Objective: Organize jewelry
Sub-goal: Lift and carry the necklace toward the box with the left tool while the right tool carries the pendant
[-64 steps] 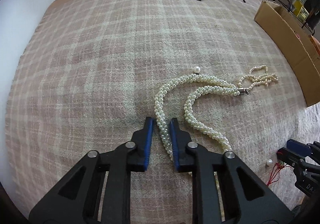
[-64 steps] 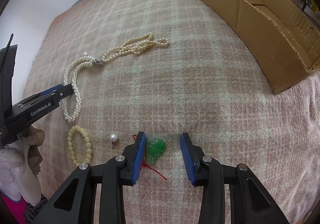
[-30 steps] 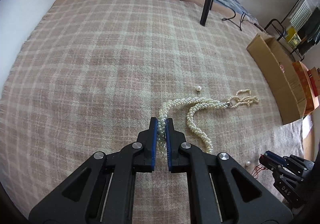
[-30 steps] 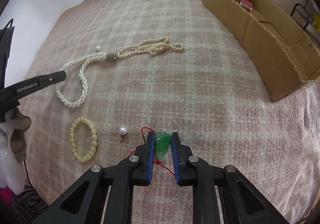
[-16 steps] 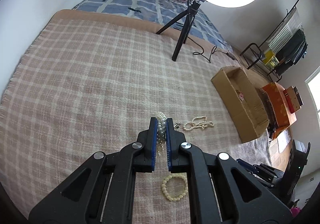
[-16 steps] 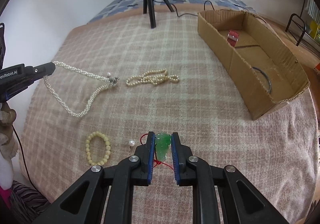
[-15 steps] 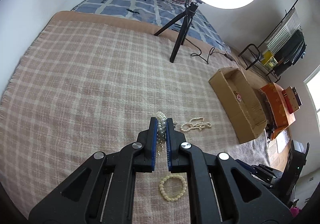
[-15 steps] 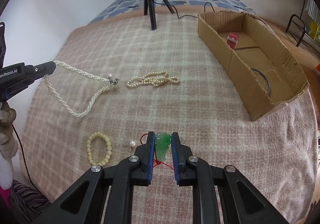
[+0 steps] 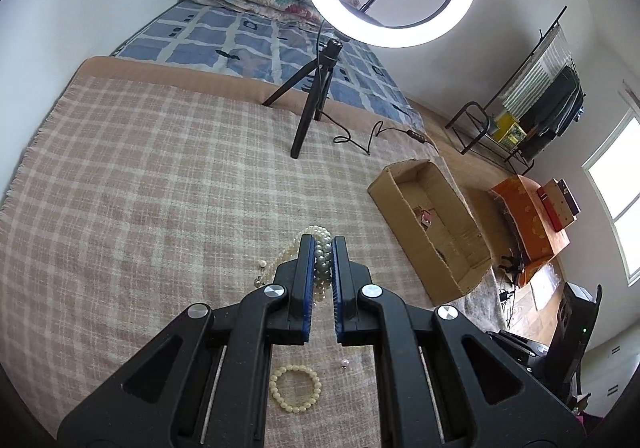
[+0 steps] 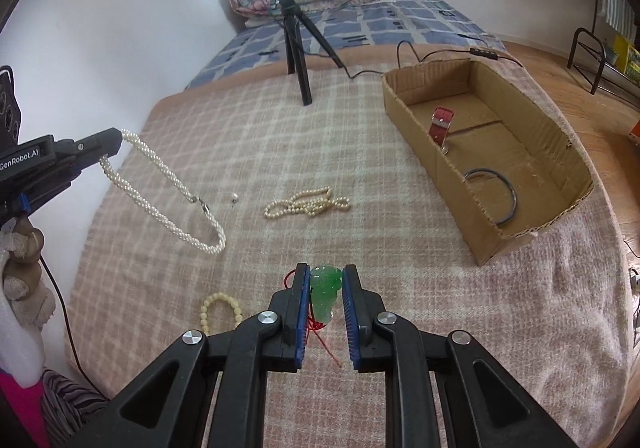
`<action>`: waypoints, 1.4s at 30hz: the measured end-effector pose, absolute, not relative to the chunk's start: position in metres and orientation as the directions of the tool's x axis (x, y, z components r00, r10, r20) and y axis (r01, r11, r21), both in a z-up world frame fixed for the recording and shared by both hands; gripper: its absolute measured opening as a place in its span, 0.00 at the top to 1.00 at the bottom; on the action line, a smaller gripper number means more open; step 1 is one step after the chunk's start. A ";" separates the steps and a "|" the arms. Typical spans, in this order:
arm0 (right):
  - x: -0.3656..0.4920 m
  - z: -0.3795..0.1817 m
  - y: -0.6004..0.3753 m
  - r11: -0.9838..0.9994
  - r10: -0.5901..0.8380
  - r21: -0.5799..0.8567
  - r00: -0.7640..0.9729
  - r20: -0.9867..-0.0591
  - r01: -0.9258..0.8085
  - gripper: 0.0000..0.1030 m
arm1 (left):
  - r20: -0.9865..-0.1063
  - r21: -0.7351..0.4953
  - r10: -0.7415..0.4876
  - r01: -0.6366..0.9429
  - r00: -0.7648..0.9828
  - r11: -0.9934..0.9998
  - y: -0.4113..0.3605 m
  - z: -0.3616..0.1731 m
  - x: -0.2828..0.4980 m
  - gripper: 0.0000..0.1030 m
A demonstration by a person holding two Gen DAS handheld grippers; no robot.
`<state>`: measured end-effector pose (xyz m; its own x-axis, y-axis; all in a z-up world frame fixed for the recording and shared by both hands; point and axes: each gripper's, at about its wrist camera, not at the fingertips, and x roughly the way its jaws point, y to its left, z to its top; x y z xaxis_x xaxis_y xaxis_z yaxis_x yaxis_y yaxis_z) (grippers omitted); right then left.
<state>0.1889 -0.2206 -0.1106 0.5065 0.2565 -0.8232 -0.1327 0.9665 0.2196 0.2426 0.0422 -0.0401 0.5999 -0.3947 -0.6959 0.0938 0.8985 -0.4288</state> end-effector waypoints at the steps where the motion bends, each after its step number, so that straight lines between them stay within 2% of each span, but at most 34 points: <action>1: 0.189 -0.108 -0.224 0.966 0.258 0.223 0.511 -0.820 -0.129 0.86 | -0.691 -0.434 -0.401 0.099 0.602 0.895 0.041 -0.037 0.243 0.94; 20: 0.197 -0.069 -0.285 0.968 0.221 0.245 0.614 -0.758 -0.047 0.86 | -0.631 -0.444 -0.474 0.215 0.614 0.870 -0.008 0.007 0.267 0.94; 42: 0.243 -0.053 -0.364 0.972 0.139 0.229 0.661 -0.738 0.050 0.86 | -0.596 -0.425 -0.553 0.356 0.582 0.832 -0.130 0.039 0.346 0.94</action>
